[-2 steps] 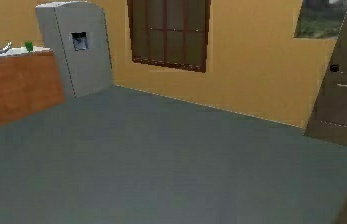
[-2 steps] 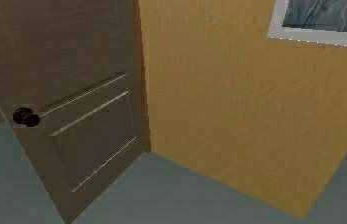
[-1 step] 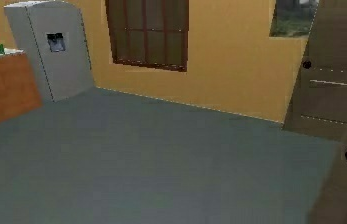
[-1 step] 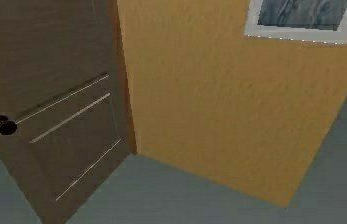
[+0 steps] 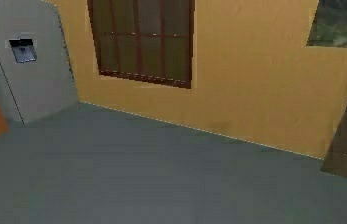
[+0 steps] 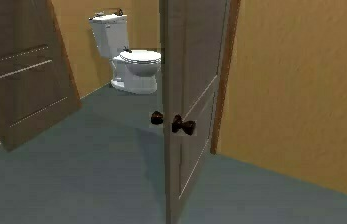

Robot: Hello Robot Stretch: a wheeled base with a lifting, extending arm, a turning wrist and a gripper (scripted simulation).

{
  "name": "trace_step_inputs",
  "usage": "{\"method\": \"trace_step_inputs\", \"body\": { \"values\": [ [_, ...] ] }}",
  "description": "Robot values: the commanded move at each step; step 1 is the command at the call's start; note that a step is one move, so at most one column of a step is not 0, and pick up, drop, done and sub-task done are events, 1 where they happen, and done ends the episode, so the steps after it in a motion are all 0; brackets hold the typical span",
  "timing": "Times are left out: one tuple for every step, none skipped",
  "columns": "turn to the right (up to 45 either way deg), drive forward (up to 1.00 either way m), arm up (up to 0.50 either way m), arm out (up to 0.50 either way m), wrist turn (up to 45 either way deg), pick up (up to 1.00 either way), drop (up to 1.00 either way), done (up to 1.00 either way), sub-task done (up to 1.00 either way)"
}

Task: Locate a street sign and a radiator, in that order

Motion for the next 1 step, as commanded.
{"method": "trace_step_inputs", "body": {
  "values": [
    [24.0, 0.0, 0.0, 0.0, 0.0, 0.0, 0.0, 0.0, 0.0]
  ]
}}
